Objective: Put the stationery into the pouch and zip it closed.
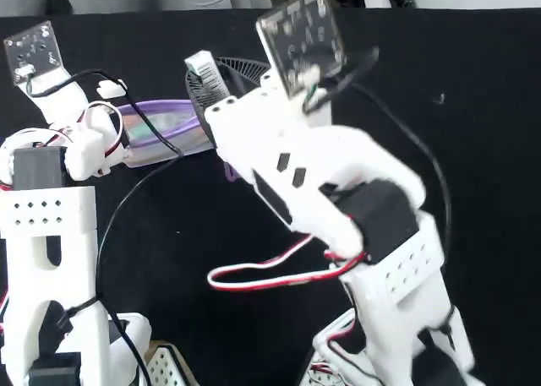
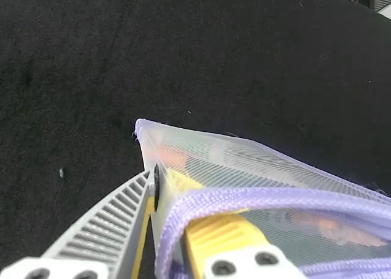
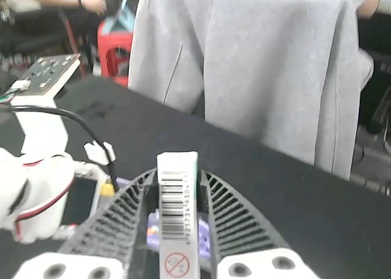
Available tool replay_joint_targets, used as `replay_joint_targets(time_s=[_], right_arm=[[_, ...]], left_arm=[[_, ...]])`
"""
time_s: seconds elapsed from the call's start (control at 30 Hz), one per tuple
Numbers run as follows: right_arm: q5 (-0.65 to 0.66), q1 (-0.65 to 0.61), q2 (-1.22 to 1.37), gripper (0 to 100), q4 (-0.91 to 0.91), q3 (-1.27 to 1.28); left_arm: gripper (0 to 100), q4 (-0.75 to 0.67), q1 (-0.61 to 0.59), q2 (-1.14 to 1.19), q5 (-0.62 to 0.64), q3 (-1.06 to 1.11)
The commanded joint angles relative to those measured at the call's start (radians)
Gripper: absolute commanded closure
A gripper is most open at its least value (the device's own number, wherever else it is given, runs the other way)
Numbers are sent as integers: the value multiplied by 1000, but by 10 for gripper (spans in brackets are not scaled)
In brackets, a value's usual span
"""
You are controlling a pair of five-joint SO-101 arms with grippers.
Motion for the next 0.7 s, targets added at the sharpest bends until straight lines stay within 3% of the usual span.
replay_joint_targets(time_s=[0.0, 0.27, 0.5, 0.67], right_arm=[[0, 21, -228, 987, -348, 334], [2, -57, -360, 987, -629, 604], [2, -66, -358, 987, -1168, 940], [2, -66, -358, 987, -1369, 1078]], left_arm=[[971, 12, 8, 29, -6, 19], [971, 12, 16, 29, -5, 19], [971, 11, 16, 29, -2, 19], [971, 6, 18, 29, 0, 19]])
